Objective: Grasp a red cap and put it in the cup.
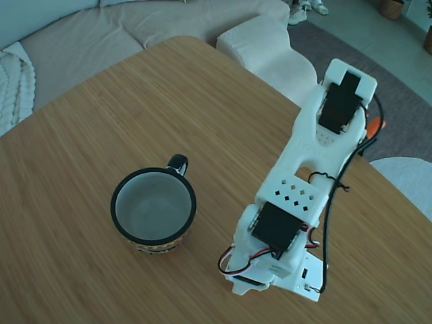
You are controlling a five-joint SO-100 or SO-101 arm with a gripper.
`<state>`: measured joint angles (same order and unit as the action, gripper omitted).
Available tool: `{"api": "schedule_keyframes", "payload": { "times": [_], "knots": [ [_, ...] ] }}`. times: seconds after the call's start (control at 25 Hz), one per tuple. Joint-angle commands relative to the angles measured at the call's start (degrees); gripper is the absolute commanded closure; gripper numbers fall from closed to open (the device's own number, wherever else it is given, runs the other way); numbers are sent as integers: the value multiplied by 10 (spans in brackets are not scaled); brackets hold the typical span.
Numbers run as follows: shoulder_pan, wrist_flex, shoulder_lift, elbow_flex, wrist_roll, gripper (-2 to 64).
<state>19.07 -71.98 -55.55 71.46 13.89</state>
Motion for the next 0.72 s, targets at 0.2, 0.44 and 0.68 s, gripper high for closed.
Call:
{"api": "schedule_keyframes", "payload": {
  "times": [0.2, 0.44, 0.68],
  "knots": [
    [-2, 4, -9, -14, -3, 416],
    [-9, 5, -10, -26, -19, 514],
    [-54, -4, -83, -36, -21, 511]
  ]
}}
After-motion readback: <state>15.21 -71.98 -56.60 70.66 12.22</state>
